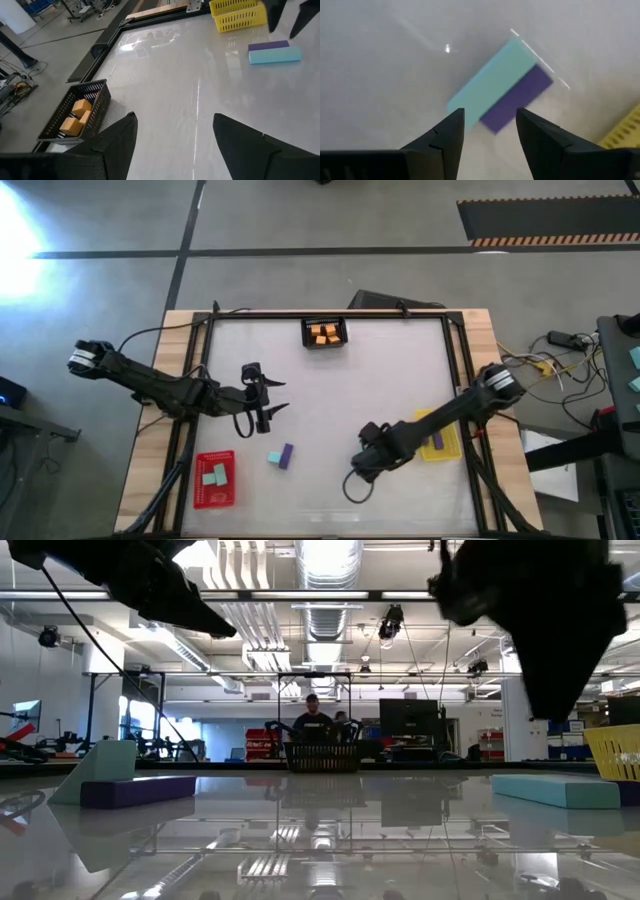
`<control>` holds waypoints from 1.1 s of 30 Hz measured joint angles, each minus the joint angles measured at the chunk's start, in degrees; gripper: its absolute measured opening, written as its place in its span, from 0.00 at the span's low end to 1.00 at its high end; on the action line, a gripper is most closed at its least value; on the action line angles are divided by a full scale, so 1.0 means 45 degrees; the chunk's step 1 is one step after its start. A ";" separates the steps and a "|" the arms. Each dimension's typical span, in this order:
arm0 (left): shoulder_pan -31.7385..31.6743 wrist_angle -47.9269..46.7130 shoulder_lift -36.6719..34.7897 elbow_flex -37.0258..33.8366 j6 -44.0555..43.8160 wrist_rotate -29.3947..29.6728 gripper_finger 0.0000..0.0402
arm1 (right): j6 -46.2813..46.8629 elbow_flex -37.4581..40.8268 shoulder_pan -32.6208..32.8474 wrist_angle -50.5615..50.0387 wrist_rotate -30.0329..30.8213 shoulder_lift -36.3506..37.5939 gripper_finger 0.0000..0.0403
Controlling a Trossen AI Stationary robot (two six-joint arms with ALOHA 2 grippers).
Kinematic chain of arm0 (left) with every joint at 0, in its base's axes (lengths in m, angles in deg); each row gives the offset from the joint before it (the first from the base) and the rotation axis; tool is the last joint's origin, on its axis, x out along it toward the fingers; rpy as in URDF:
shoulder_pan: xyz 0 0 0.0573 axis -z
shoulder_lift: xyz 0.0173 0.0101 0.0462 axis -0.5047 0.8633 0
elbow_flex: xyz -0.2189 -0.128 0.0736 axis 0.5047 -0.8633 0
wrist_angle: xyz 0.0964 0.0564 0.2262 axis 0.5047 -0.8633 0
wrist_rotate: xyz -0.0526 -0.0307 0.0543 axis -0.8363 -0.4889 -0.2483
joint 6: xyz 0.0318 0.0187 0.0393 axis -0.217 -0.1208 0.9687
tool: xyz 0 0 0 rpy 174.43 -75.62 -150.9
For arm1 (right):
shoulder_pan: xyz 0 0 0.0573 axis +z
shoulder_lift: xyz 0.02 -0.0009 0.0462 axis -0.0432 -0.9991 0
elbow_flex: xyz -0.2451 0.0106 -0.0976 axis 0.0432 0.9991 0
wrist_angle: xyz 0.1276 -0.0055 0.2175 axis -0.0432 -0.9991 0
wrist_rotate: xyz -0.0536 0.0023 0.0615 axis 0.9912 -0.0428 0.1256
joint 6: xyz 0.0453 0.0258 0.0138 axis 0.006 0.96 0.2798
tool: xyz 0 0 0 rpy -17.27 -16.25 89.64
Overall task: Sort & place blocks by color
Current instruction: Put the blue block into the red bin
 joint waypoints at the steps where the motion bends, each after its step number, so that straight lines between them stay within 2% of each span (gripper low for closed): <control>1: 0.0000 0.0003 0.0000 0.0000 0.0005 0.0000 0.61 | -0.0065 -0.0061 -0.0084 -0.0001 0.0032 -0.0183 0.42; 6: 0.0000 -0.0001 0.0000 0.0000 0.0092 0.0000 0.61 | -0.0176 -0.0058 -0.0391 -0.0091 0.0002 -0.0879 0.36; 16: 0.0000 -0.0006 0.0000 0.0000 0.0112 -0.0005 0.61 | -0.0349 -0.0035 -0.0519 -0.0033 0.0046 -0.1617 0.04; 21: 0.0000 -0.0004 0.0000 0.0000 0.0121 -0.0005 0.61 | -0.0531 -0.0048 -0.0500 0.0237 0.0414 -0.1905 0.02; 27: 0.0000 -0.0001 0.0000 0.0000 0.0121 -0.0005 0.61 | -0.0900 -0.0163 -0.0576 0.1248 0.2563 -0.1687 0.02; 33: 0.0000 -0.0001 0.0000 0.0000 0.0121 -0.0005 0.61 | -0.0115 -0.0406 -0.0677 0.1283 0.2650 -0.1174 0.04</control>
